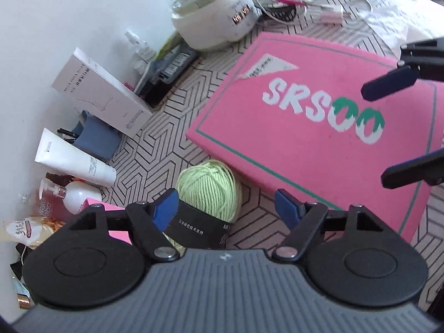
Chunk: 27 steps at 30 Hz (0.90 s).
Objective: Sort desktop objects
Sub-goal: 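Grasp the remaining green yarn ball with the left tool and lift it, then carry the held yarn ball over the pink box and open the left tool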
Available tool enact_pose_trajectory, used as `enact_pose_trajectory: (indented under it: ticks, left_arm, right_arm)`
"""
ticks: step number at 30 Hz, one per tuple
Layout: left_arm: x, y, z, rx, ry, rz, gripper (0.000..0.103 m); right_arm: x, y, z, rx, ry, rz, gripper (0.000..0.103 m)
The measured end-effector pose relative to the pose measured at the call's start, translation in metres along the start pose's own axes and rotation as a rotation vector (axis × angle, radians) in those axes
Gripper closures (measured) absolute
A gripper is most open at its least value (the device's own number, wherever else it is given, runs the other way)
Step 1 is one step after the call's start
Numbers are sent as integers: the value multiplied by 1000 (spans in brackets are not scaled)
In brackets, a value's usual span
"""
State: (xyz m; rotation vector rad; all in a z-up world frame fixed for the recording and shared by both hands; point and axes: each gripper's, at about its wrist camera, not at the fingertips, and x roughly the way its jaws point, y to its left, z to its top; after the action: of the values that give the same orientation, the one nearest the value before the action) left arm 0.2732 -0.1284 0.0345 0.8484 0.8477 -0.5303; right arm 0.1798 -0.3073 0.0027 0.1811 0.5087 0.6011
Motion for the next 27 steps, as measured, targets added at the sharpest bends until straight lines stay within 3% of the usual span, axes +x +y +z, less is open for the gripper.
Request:
enact_pose_trajectory:
  ticks: [3,8,12,14,16,20,27]
  left_arm:
    - [14,9,-2,-2,45,-37,32]
    - [34,12,-2,56,43,-11,32]
    - [60,16,-2,56,125,-8,28]
    - [70,13,-2,95,121,15,28]
    - [77,12,-3,122,112,62,37]
    - [74,20,-6,69,79,62,51]
    - [58,11,-11,94,24,50,58]
  right_arm:
    - [-1,6,0,2,-12,9,20]
    - [0,13,3,7,-24,-5,20]
    - [5,18,1,15,-12,-20,20]
    - [8,18,1,32,-8,-19,20]
    - [11,19,0,49,-5,-18,20]
    - [15,16,0,110,-8,15,20]
    - [12,23,3,147,-37,-31,20]
